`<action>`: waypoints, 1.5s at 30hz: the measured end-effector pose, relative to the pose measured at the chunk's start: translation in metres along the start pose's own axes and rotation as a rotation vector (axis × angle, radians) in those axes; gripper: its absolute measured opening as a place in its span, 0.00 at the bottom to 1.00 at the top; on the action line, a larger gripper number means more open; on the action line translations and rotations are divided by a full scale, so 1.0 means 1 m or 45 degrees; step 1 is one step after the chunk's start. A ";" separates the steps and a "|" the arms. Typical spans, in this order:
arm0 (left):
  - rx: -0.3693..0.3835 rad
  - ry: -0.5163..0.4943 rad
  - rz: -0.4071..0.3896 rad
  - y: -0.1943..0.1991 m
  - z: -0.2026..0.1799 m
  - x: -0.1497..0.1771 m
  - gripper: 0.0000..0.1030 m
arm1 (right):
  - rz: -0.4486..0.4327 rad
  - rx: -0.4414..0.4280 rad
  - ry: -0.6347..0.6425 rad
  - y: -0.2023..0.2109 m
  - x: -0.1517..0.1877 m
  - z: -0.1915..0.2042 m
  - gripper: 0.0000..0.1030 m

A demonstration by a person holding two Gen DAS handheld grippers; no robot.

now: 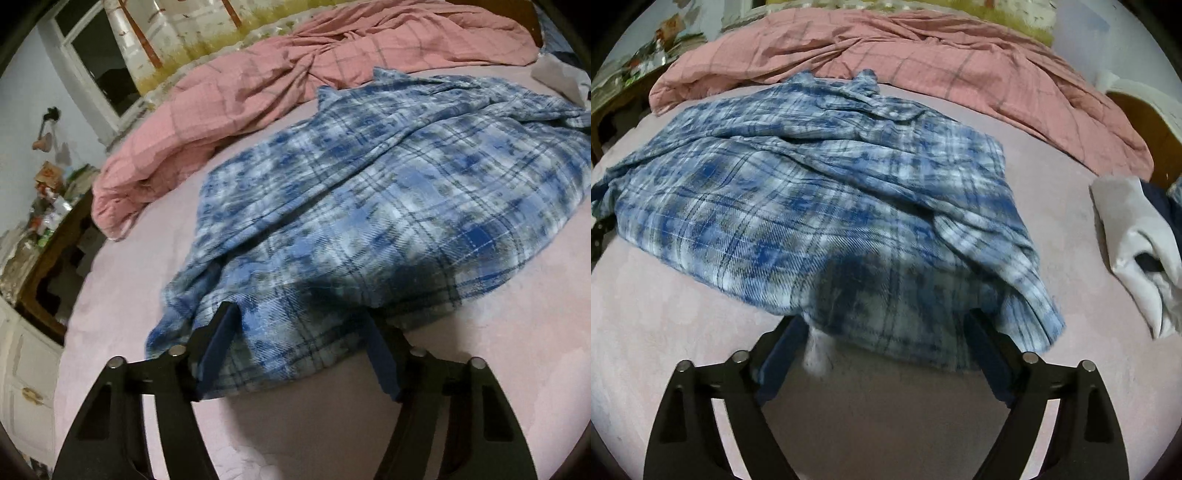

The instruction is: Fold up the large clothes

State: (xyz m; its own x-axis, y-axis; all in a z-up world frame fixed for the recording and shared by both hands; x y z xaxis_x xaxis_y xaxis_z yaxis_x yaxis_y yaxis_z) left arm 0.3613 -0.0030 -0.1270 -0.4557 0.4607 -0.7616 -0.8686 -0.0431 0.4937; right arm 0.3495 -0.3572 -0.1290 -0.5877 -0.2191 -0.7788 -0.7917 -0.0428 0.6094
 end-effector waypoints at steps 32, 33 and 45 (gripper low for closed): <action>0.068 0.345 -0.156 0.153 0.036 0.068 0.77 | -0.179 0.207 -0.162 0.159 0.091 0.005 0.62; 0.050 0.382 -0.155 0.152 0.040 0.068 0.79 | -0.191 0.219 -0.222 0.163 0.093 -0.004 0.65; 0.092 0.911 0.072 0.077 0.088 0.084 0.32 | -0.136 -0.180 -0.723 0.118 0.083 -0.040 0.12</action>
Point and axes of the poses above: each gripper's, at about its wrist camera, not at the fingertips, and y roughly against the way its jaws point, z to its left, x to its underside, the point moved 2 cm from there along -y, roughly the way its jaws point, and after that the axes turned 15 degrees about -z, right-handed, at the moved point
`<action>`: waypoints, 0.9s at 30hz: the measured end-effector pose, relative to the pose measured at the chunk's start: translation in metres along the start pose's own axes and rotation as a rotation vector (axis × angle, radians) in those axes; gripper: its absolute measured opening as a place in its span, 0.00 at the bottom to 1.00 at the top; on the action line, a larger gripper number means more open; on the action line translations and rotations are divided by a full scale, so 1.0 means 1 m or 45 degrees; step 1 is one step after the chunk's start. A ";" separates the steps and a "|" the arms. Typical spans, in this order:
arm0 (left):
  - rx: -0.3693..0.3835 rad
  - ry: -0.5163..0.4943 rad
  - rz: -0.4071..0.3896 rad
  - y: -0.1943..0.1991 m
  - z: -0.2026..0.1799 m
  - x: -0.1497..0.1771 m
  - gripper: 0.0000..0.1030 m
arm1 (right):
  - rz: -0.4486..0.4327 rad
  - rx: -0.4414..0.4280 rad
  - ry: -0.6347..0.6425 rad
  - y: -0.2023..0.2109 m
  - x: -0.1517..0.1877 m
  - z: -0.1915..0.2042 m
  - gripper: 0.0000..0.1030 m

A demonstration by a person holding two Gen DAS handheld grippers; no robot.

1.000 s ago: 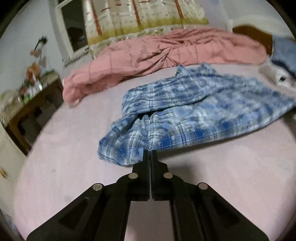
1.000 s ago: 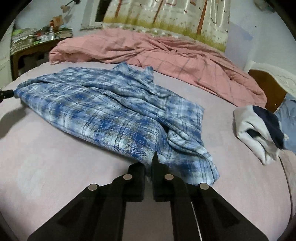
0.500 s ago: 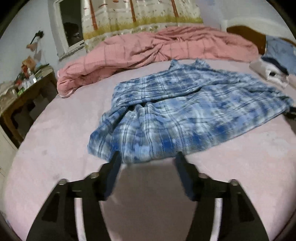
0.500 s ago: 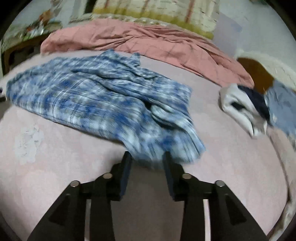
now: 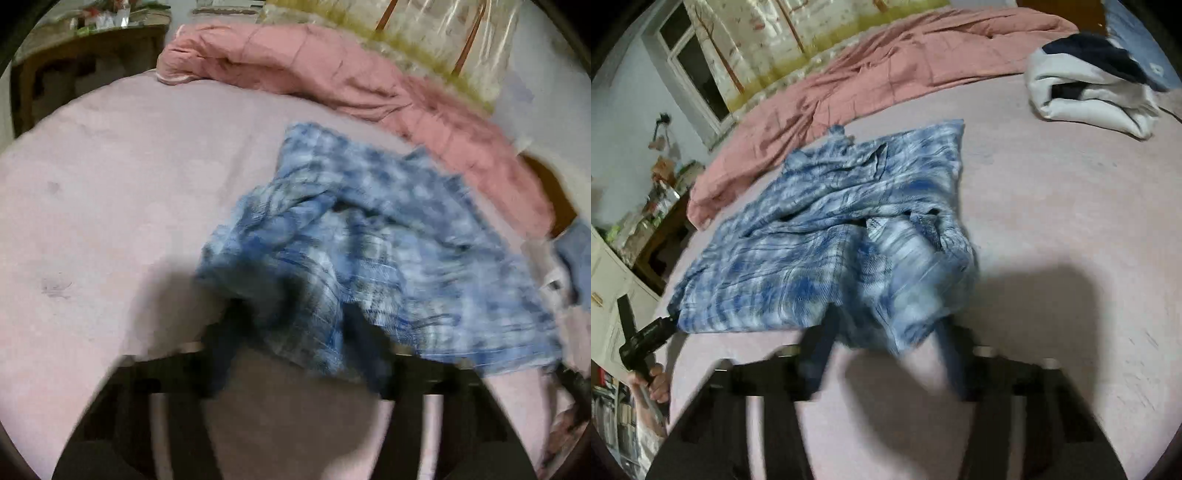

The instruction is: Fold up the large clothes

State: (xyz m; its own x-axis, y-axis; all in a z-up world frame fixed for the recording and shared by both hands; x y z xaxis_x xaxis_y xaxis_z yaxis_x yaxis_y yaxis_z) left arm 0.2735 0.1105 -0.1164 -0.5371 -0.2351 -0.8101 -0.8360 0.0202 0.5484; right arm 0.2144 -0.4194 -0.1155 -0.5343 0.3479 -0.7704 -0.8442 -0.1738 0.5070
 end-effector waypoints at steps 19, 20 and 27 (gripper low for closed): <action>-0.022 -0.526 -0.435 0.125 -0.032 0.034 0.48 | -0.120 0.180 0.318 0.050 0.001 0.007 0.19; -0.012 -0.551 -0.420 0.128 -0.040 0.036 0.48 | -0.135 0.171 0.357 0.057 0.004 0.015 0.24; 0.134 -0.703 -0.205 0.107 -0.087 0.047 0.73 | -0.172 0.031 0.633 0.071 0.006 0.077 0.65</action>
Point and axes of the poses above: each gripper's, at about its wrist camera, not at the fingertips, and y roughly against the way its jaws point, z to its left, x to its underside, the point moved 2 cm from there along -y, roughly the way its jaws point, and after that the axes turned 15 degrees about -z, right-handed, at the moved point
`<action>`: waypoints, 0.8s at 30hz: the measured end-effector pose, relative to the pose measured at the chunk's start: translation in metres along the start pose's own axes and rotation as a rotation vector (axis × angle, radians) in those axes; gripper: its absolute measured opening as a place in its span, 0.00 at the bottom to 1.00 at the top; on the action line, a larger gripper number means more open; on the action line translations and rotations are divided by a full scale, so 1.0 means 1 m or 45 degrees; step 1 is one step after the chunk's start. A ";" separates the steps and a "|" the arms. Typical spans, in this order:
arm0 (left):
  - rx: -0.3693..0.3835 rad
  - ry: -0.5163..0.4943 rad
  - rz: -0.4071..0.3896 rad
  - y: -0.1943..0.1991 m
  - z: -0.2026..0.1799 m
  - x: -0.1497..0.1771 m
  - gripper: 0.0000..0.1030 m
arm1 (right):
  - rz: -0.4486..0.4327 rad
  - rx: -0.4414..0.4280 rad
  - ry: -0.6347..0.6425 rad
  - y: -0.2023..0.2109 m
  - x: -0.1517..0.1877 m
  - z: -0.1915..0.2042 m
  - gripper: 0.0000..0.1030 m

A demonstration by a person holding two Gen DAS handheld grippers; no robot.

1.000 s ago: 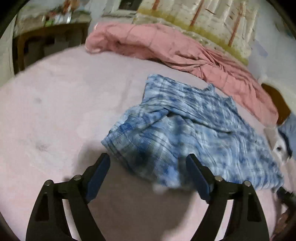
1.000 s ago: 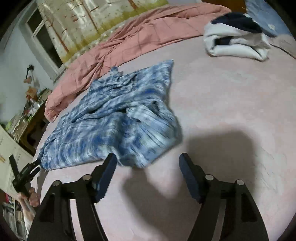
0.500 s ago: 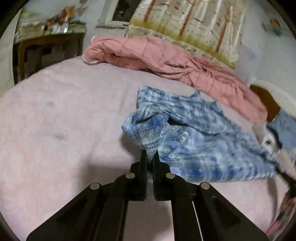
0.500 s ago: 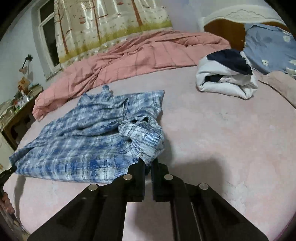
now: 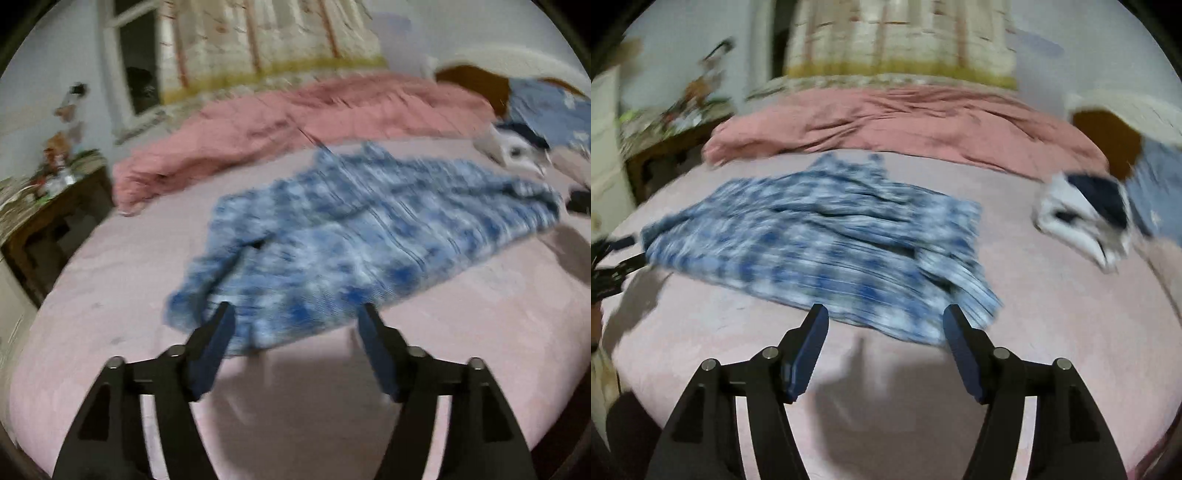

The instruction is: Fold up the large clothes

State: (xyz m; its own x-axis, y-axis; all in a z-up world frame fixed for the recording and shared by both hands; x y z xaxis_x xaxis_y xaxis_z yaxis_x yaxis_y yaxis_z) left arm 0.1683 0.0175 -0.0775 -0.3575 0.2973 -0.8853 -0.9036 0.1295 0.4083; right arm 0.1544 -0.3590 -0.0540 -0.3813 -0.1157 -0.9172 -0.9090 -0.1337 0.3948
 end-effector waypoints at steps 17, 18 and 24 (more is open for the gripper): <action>-0.308 -0.387 0.086 -0.066 -0.028 0.011 0.80 | 0.230 0.123 0.428 -0.076 0.034 0.030 0.77; -0.349 -0.388 0.073 -0.069 -0.024 0.012 0.80 | 0.232 0.129 0.419 -0.080 0.034 0.027 0.77; -0.437 -0.300 -0.036 -0.064 -0.002 -0.001 0.31 | 0.183 0.125 0.249 -0.087 0.027 0.007 0.10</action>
Point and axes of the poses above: each gripper's, at about its wrist camera, not at the fingertips, and y roughly against the way its jaws point, z to its left, x to its underside, the point moved 2 cm from there along -y, roughly the way its jaws point, and after that the axes turned 15 degrees about -z, right-handed, at the moved point
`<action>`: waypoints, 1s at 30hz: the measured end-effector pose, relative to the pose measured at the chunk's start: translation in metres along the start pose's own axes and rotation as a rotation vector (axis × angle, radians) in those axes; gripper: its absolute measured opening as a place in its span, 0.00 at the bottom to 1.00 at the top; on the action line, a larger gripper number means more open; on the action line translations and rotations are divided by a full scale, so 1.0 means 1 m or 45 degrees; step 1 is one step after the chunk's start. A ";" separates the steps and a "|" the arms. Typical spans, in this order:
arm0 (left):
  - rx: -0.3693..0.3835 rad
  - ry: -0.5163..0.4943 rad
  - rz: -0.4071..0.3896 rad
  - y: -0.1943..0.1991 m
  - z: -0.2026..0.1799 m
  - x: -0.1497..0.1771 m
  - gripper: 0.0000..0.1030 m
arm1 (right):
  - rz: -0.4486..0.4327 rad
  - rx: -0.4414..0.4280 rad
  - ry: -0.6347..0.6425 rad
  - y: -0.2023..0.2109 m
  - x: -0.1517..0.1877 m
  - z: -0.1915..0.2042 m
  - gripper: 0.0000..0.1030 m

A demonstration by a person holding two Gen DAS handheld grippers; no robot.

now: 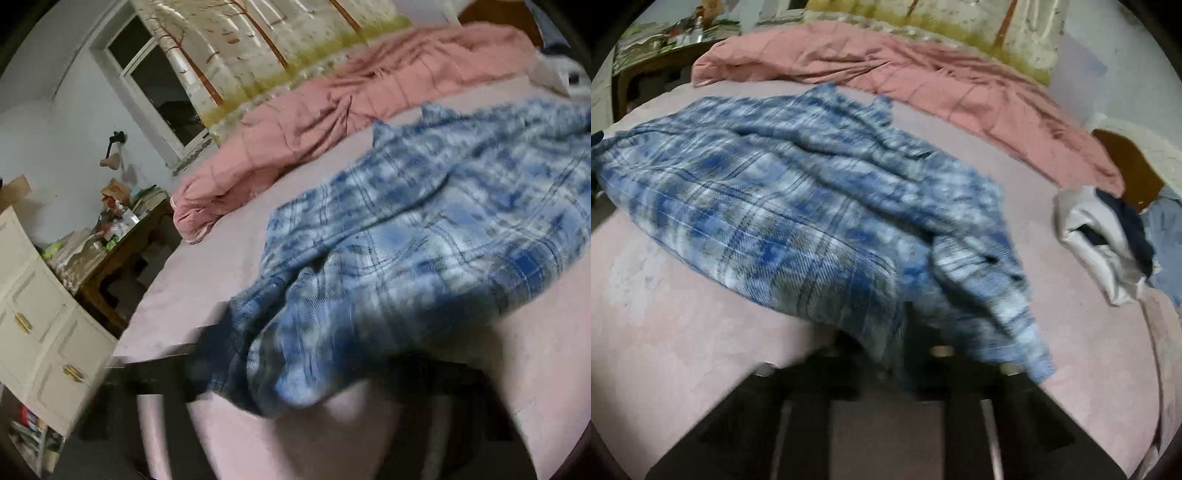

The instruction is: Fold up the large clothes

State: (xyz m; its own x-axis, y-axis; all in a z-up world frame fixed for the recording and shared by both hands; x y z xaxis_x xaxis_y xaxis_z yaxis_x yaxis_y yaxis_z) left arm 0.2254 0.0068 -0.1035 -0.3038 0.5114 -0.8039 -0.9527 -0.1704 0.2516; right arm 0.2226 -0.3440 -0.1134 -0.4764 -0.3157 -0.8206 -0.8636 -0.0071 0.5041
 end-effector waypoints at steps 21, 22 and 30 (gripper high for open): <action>0.169 0.273 0.118 -0.178 0.057 -0.140 0.03 | -0.199 0.135 -0.105 -0.087 -0.186 -0.047 0.09; 0.162 0.281 0.129 -0.191 0.055 -0.137 0.04 | -0.182 0.131 -0.119 -0.098 -0.186 -0.050 0.09; 0.249 0.423 0.131 -0.247 0.030 -0.099 0.04 | -0.039 0.164 -0.099 -0.185 -0.168 -0.049 0.09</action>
State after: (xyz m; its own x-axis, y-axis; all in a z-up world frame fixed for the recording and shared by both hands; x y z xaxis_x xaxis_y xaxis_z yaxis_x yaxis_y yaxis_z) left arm 0.4909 0.0234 -0.0695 -0.4093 0.1946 -0.8914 -0.9107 -0.0268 0.4122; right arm 0.4703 -0.3361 -0.0559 -0.4568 -0.2430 -0.8557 -0.8894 0.1075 0.4443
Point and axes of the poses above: each gripper's, at about its wrist camera, not at the fingertips, and y roughly against the way its jaws point, z to its left, x to its underside, the point moved 2 cm from there along -y, roughly the way its jaws point, and after that the axes turned 15 degrees about -z, right-handed, at the moved point
